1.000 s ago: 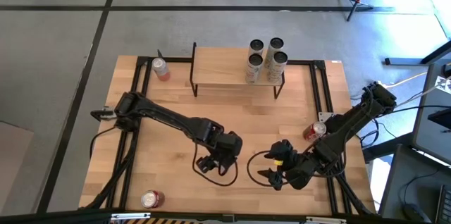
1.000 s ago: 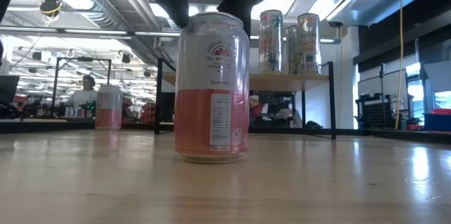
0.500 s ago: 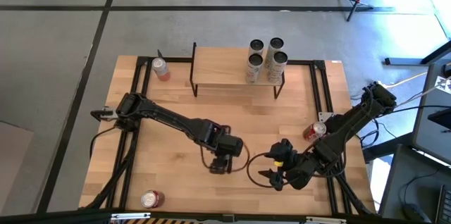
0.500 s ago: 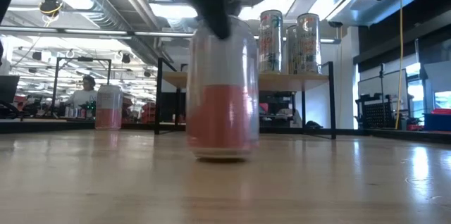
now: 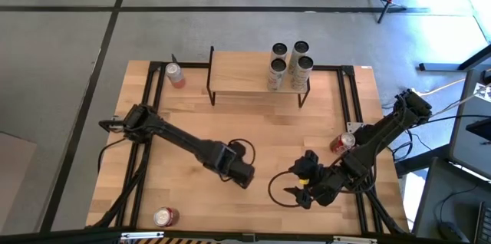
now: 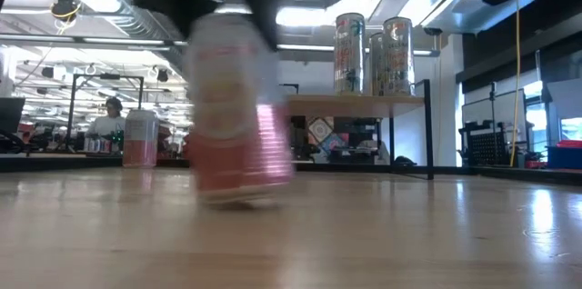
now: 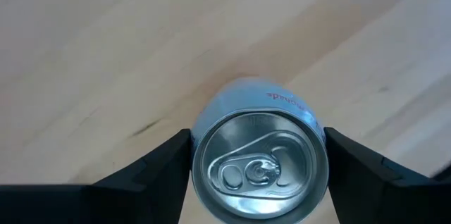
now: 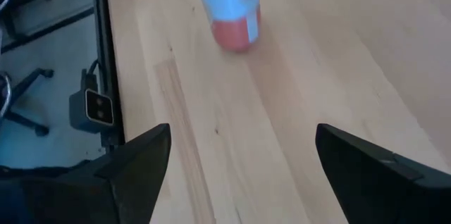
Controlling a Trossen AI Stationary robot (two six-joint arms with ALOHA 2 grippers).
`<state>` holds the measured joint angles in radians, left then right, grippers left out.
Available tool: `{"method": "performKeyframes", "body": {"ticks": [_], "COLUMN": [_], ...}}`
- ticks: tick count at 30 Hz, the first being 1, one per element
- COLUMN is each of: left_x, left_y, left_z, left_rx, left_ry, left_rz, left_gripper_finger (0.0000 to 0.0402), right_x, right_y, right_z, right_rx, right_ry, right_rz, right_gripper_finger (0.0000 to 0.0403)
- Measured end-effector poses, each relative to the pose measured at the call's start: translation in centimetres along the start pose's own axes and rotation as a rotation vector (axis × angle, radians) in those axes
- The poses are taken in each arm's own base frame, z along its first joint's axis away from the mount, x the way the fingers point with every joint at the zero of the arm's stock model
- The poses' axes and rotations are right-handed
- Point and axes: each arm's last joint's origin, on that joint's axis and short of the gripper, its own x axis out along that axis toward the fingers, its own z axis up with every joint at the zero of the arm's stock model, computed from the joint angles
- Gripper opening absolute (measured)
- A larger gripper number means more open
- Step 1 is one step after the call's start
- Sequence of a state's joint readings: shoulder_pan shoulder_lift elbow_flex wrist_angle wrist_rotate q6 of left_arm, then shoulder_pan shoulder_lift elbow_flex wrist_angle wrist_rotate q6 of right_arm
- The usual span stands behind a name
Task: Place canned beverage on shelf
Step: Put the bottom orange and white soda can on the shelf
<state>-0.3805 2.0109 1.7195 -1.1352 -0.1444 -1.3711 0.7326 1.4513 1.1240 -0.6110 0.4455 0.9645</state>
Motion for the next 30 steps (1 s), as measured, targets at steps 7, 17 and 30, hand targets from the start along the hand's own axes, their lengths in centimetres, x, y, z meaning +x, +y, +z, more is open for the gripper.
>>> {"method": "performKeyframes", "body": {"ticks": [7, 17, 30], "left_x": [-0.1, 0.2, -4.5], "left_y": [0.4, -0.1, -1.3], "left_z": [-1.3, -1.3, -1.0], "left_rx": [-0.082, -0.082, 0.411], "left_ry": [-0.039, -0.036, -0.01], "left_rz": [0.067, 0.033, -0.059], "left_gripper_finger": [0.0253, 0.0317, 0.0326], "right_x": [0.0, 0.0, 0.0], "right_y": [0.0, 0.1, 0.1], "right_z": [0.0, -0.1, 0.0], "right_rx": [-0.055, -0.056, -0.053], "right_ry": [0.008, 0.03, 0.027], "right_rz": [0.009, 0.025, 0.029], "right_gripper_finger": [0.0339, 0.0339, 0.0339]}}
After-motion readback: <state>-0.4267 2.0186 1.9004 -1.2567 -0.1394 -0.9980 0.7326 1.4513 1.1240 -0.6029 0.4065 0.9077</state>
